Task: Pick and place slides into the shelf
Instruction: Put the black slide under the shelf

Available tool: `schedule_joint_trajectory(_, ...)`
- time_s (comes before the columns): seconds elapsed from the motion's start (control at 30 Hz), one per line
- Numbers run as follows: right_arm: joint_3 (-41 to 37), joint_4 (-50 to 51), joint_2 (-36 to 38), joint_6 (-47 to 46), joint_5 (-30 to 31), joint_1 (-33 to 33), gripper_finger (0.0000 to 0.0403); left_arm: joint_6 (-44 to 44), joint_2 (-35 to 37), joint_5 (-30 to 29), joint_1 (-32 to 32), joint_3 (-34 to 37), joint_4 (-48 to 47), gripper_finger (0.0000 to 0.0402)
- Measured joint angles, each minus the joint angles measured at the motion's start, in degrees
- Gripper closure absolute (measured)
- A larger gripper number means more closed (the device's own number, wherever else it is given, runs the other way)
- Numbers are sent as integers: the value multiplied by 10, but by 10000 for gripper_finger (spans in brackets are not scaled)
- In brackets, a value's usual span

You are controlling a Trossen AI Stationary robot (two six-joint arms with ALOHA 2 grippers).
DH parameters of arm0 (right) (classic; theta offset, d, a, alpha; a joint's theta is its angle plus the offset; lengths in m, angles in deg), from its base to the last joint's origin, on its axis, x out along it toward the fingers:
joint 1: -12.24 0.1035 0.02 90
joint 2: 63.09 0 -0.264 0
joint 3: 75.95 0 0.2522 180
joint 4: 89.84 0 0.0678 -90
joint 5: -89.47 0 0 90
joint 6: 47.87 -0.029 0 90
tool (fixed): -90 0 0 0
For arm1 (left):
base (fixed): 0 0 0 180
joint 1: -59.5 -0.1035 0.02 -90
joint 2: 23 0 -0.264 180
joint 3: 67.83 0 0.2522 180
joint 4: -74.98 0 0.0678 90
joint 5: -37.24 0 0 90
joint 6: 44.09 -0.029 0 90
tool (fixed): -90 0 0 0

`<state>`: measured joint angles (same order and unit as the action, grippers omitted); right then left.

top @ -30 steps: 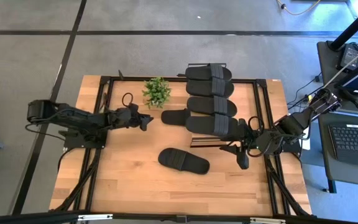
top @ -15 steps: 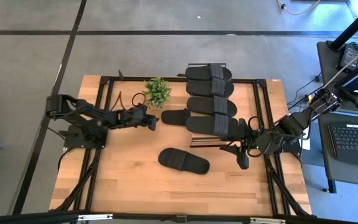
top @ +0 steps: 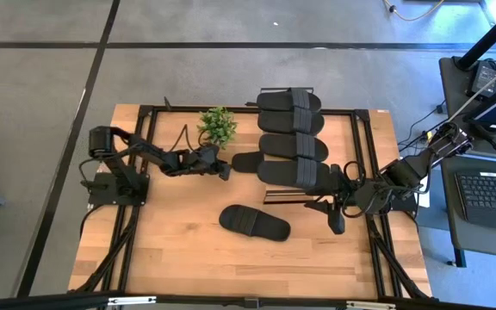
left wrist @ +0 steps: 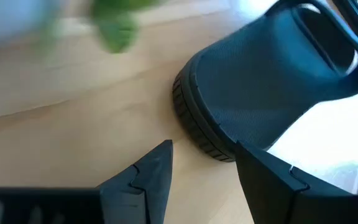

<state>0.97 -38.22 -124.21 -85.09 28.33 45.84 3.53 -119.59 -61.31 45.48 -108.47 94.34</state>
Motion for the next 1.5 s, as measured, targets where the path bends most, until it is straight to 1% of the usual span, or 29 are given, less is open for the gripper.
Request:
schedule_joint_trajectory(0.3, 0, 7, 0, -1, -16, 0, 236, -10, -66, 22, 0, -85, -1, 235)
schedule_joint_trajectory(0.4, 0, 9, 0, -2, -16, 0, 236, -16, -82, 36, 1, -111, -2, 235)
schedule_joint_trajectory(0.57, 0, 12, 0, -2, -16, 0, 236, -17, -100, 38, 1, -144, -6, 235)
schedule_joint_trajectory(0.83, 0, 14, 0, -1, -20, 0, 236, -32, -105, 56, 1, -155, -11, 235)
schedule_joint_trajectory(1.0, 0, 14, 0, 1, -20, 0, 236, -32, -105, 93, 2, -155, 12, 235)
schedule_joint_trajectory(1.2, 0, 14, 0, 3, -21, 0, 236, -28, -104, 146, 1, -155, 71, 235)
schedule_joint_trajectory(1.43, 0, 14, 0, 3, -31, 0, 236, -27, -104, 149, -10, -155, 64, 235)
schedule_joint_trajectory(1.5, 0, 14, 0, 3, -33, 0, 236, -16, -103, 168, -10, -155, 70, 235)
